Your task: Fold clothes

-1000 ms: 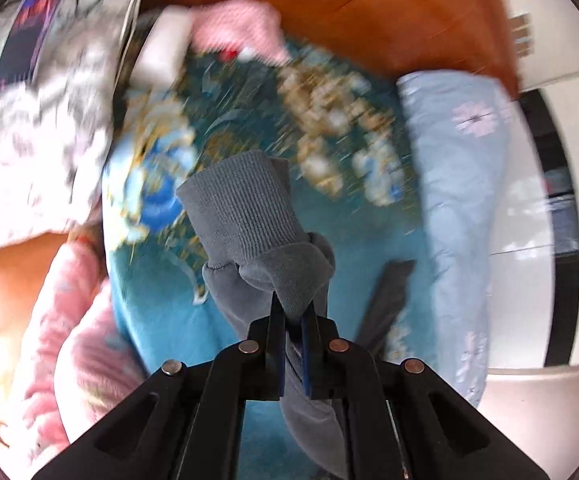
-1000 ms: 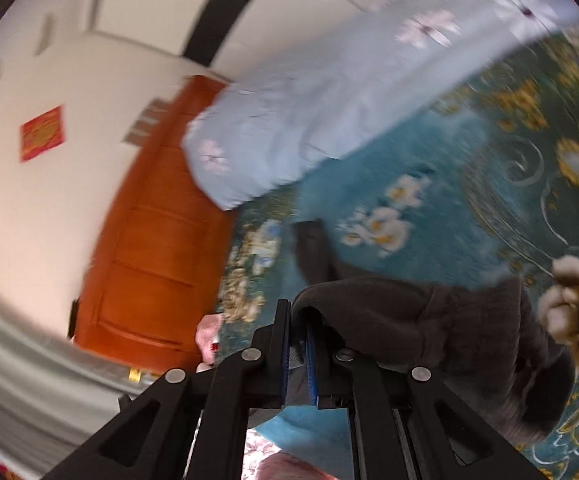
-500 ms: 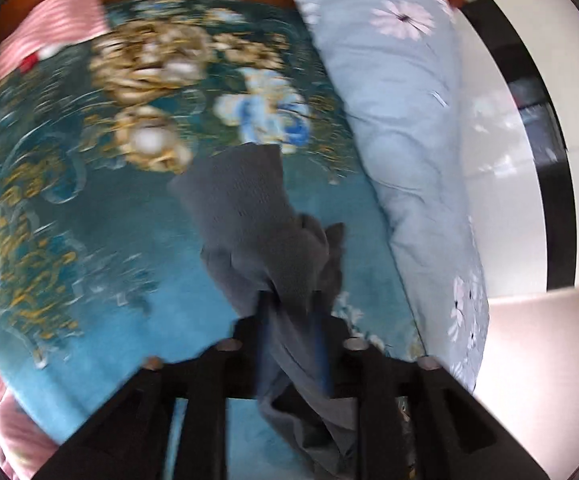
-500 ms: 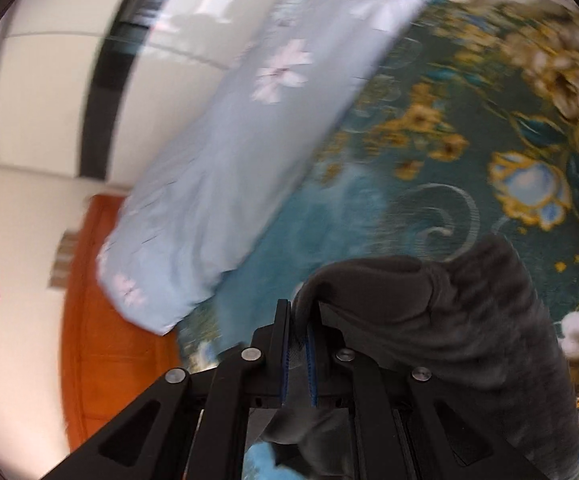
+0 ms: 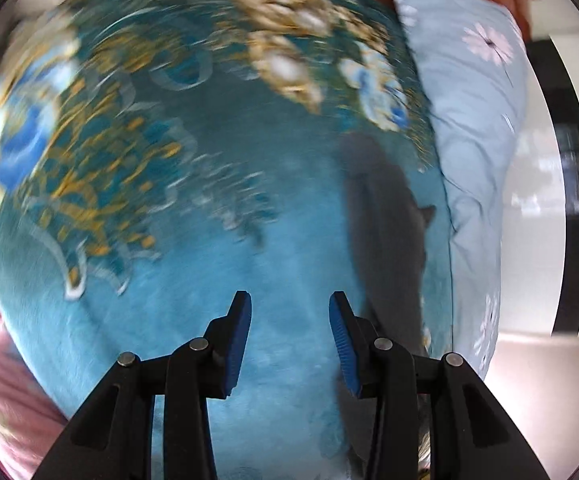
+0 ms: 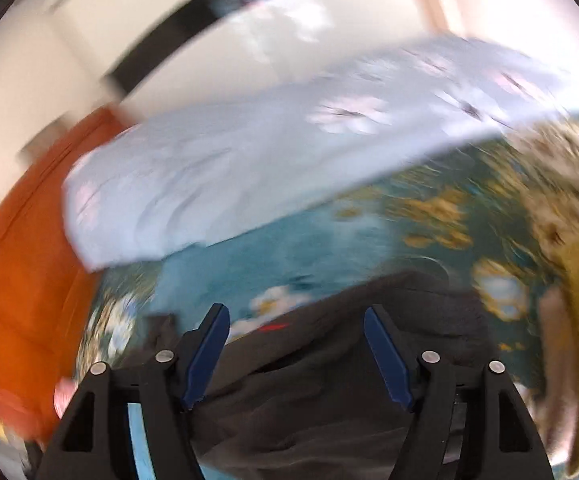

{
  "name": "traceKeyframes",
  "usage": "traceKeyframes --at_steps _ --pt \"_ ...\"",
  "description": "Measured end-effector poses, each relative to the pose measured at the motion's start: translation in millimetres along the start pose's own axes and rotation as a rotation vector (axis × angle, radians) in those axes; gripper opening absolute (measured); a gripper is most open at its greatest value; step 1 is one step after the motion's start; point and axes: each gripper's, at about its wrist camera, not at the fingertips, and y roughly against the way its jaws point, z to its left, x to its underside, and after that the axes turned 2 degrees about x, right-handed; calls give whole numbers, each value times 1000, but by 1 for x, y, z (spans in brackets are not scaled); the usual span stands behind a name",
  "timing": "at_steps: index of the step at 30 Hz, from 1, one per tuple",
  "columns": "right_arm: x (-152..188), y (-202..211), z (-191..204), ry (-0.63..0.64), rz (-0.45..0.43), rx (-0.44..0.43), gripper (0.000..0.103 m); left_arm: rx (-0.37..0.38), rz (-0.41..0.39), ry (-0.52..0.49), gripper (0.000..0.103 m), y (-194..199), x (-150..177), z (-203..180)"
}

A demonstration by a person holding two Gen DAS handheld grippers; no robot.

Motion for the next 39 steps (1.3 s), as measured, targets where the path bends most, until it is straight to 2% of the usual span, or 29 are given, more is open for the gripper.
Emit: traceKeyframes --at_steps 2,3,4,6,7,9,13,15,16,17,19,20,22,23,25,26,27,28,30,34,35,37,39 --pt "36 -42 48 124 189 -150 74 6 -3 12 41 -1 11 9" --pt "61 -68 74 187 315 -206 74 5 -2 7 41 -2 17 11" --pt "87 -92 98 238 418 -230 74 -8 2 -13 41 -2 23 10" --pt "130 -127 142 361 512 -242 74 -42 14 -80 41 -1 36 6" --pt "146 -141 162 436 517 -222 74 -57 13 -108 41 1 41 4" --pt "173 -173 195 595 520 -97 74 -83 -1 -153 41 10 52 1" --pt "195 -219 211 649 578 52 70 -105 -15 -195 41 23 63 5" --pt "197 -227 211 682 563 135 44 -110 -26 -213 41 30 67 6" --pt "196 -227 212 702 551 159 39 -110 -30 -219 41 33 69 7" --pt "195 -227 213 717 556 170 26 -111 -37 -221 41 37 71 8" --pt "189 -226 214 697 603 150 15 -112 -51 -226 41 45 73 10" --pt "182 -221 213 652 627 107 12 -107 -60 -227 41 50 74 10" --pt "161 -201 210 524 667 -79 10 -96 -78 -231 41 61 77 9" --pt "149 -187 206 461 684 -207 10 -90 -88 -233 41 66 78 9" --pt "121 -151 194 310 712 -535 9 -78 -114 -237 41 78 79 8" --pt "105 -129 182 244 693 -711 9 -71 -123 -236 41 82 79 8" --pt "88 -107 168 214 647 -825 8 -68 -128 -236 41 86 79 8" --pt "77 -95 154 212 602 -842 8 -69 -129 -236 41 87 81 7" --pt "63 -85 127 208 543 -794 8 -71 -129 -236 41 89 85 6" --pt "72 -122 63 128 577 -391 8 -76 -130 -237 41 93 92 3" --pt "75 -130 50 91 585 -331 8 -77 -130 -237 41 94 94 3" --pt "82 -141 23 -2 600 -256 7 -84 -131 -239 41 95 98 1" --pt "90 -144 12 -12 618 -202 8 -92 -135 -231 41 96 102 1"
